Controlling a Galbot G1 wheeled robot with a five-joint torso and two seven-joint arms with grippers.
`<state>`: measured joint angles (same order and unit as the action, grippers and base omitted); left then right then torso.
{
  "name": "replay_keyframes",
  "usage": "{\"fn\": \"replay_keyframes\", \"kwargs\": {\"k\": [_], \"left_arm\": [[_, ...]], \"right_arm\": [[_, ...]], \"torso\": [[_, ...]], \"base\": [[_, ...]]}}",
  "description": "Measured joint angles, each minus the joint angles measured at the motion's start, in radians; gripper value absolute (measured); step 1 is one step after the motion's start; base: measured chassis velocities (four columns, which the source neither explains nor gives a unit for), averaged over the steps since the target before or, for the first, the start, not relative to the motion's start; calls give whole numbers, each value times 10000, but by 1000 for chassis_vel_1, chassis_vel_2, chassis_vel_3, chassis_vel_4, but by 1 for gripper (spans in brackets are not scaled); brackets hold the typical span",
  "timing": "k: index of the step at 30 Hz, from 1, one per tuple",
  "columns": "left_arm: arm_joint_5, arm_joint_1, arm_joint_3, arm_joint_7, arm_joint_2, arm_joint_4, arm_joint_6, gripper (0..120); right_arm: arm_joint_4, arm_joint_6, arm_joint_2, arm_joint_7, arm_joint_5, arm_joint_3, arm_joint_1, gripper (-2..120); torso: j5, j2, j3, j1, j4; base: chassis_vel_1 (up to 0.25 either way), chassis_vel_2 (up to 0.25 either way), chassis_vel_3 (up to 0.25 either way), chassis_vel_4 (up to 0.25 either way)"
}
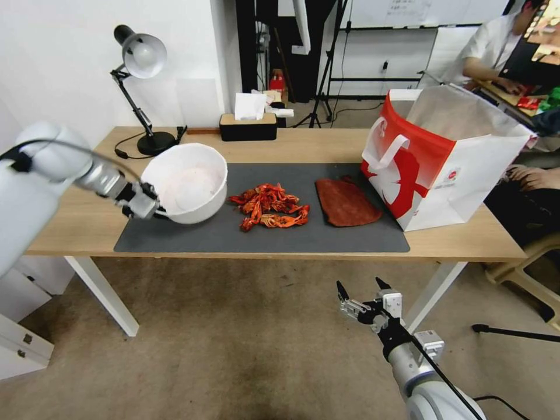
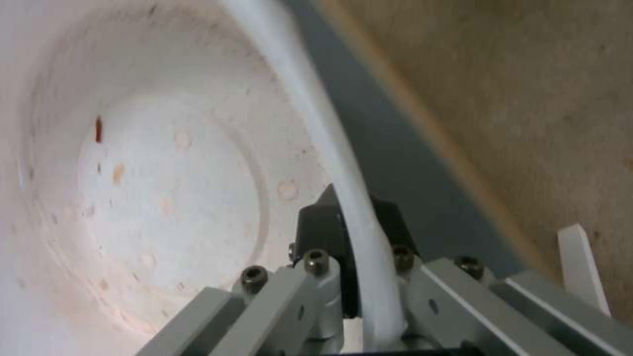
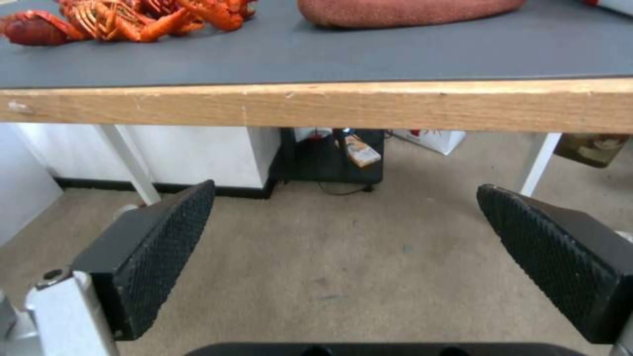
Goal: Sweep shrimp from table into container with towel, then put container into takeout bag.
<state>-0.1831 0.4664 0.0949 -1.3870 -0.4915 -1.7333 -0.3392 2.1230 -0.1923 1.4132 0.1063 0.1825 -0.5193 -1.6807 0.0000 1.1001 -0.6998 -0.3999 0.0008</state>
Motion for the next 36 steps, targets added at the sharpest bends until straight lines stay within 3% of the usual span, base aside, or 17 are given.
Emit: {"fn": "replay_keyframes", "kwargs": {"k": [2, 3, 4, 5, 6, 8, 13, 15, 17, 22, 26, 27, 29, 30, 34, 35, 36], "left_arm": [[205, 1241, 659, 128, 376, -1296, 2, 0], [205, 1241, 659, 128, 376, -1296, 2, 0], [229, 1556, 834, 146, 438, -1569, 1, 0], [231, 2393, 1288, 168, 572, -2240, 2, 0], [231, 2393, 1288, 168, 572, -2240, 2, 0], [32, 3845, 1988, 145, 621, -3459, -17, 0], [-115, 4632, 2257, -85, 596, -4470, -71, 0], [-565, 5323, 2265, -350, 427, -5403, -216, 0], [-999, 5749, 2237, -413, 266, -5615, -329, 0], [-2326, 6525, 1905, -509, -277, -5394, -706, 0], [-3225, 6690, 1458, -510, -993, -4286, -1074, 0], [-3614, 6526, 1232, -511, -1398, -3558, -1229, 0], [-3738, 6452, 1158, -509, -1530, -3305, -1273, 0], [-4147, 6109, 926, -502, -2005, -2456, -1429, 0], [-4455, 5809, 761, -407, -2420, -1655, -1592, 0], [-4891, 5414, 491, -99, -3095, -640, -1764, 0], [-5030, 5306, 393, -17, -3341, -472, -1769, 0]], "right_arm": [[-7, 0, -21, 3, 5, -7, 45, 100], [-7, 0, -21, 3, 5, -7, 45, 100], [-9, 0, -23, 2, 6, -8, 58, 100], [-8, 0, -26, 2, 9, -18, 100, 100], [-8, 0, -26, 2, 9, -18, 100, 100], [-8, 0, -54, 0, 13, -40, 153, 100], [4, 10, -105, -8, 20, -108, 174, 100], [58, 850, -104, -20, 23, -234, 164, 100], [99, 962, -104, -34, 29, -276, 169, 100], [187, 966, -137, -83, 165, -308, 208, 100], [335, 965, -180, -117, 314, -306, 296, 100], [430, 933, -210, -154, 453, -286, 349, 100], [474, 912, -224, -163, 527, -265, 371, 100], [633, 774, -286, -195, 871, -179, 459, 100], [720, 653, -319, -229, 1225, -30, 636, 100], [773, 401, -577, -324, 1923, 289, 1110, 100], [773, 298, -770, -401, 2241, 439, 1393, 100]], "torso": [[0, 1, 0, 1, -6], [0, 1, 0, 1, -6], [1, 0, 0, 0, -9], [1, 0, 0, 0, -9], [1, 0, 0, 0, -9], [-1, 0, 0, 0, -7], [2, 1, 0, 0, -5], [3, 0, -2, 0, -14], [2, 1, -1, 1, -7], [0, 0, -1, 0, -7], [-2, -1, -2, 0, -8], [0, -1, -2, 0, -8], [-1, -2, -2, -1, -9], [-4, -2, -2, -2, -8], [4, -1, -2, -1, -10], [2, -2, -3, -2, -8], [1, -2, -4, -2, -7]], "base": [[0, 0, 0, 0], [0, 0, 0, 0], [0, 0, 0, 0], [0, 0, 0, 0], [0, 0, 0, 0], [0, 0, 0, 0], [0, 0, 0, 0], [0, 0, 0, 0], [0, 0, 0, 0], [0, 0, 0, 0], [0, 0, 0, 0], [0, 0, 0, 0], [0, 0, 0, 0], [0, 0, 0, 0], [0, 0, 0, 0], [0, 0, 0, 0], [0, 0, 0, 0]]}}
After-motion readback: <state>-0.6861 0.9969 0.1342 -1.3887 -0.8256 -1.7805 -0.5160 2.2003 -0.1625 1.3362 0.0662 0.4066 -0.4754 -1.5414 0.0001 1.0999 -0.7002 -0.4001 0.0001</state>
